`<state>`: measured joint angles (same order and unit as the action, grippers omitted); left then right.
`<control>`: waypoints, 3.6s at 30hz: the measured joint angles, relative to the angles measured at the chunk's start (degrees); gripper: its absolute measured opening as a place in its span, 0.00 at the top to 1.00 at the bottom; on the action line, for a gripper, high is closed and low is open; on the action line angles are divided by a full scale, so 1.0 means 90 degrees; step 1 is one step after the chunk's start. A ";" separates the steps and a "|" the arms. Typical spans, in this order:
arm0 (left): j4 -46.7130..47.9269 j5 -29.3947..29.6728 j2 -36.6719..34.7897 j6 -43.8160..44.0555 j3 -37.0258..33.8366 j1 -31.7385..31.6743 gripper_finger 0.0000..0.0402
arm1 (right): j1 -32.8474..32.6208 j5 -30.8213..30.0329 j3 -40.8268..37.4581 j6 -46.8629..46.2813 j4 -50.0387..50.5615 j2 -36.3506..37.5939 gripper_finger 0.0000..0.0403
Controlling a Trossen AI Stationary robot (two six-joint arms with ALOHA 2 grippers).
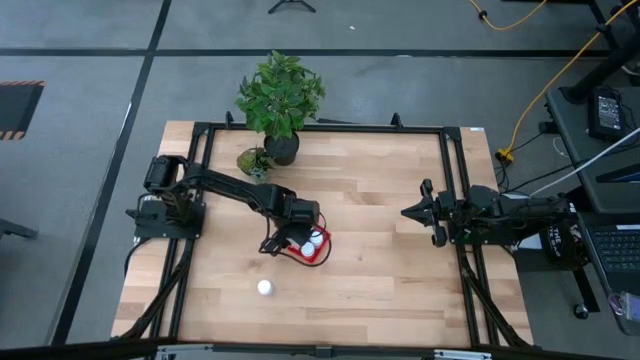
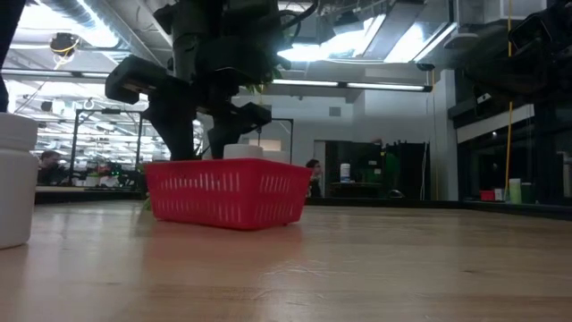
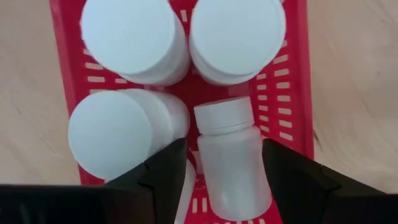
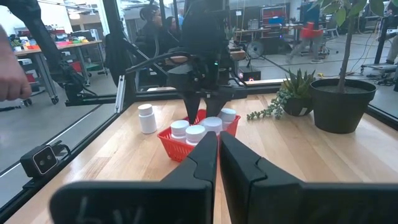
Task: Pick and place pill bottles into a basket
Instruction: Adjust the white pill bottle into the bin
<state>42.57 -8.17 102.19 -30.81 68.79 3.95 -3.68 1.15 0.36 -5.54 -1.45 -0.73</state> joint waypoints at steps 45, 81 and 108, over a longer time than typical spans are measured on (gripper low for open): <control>-0.0452 -0.0017 -0.0019 0.0182 -0.0636 0.0115 0.59 | 0.0000 0.0001 0.0000 0.0000 0.0000 0.0000 0.95; 0.0545 0.0849 -0.0740 0.0295 -0.0216 0.0427 0.60 | 0.0001 0.0001 0.0000 0.0000 -0.0001 0.0000 0.95; -0.2210 0.1778 -0.2492 0.1292 0.1040 0.0521 0.60 | 0.0000 0.0002 0.0000 0.0001 0.0000 0.0000 0.95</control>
<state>22.67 7.83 79.77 -19.18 78.15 8.64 -3.68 1.17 0.36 -5.53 -1.45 -0.73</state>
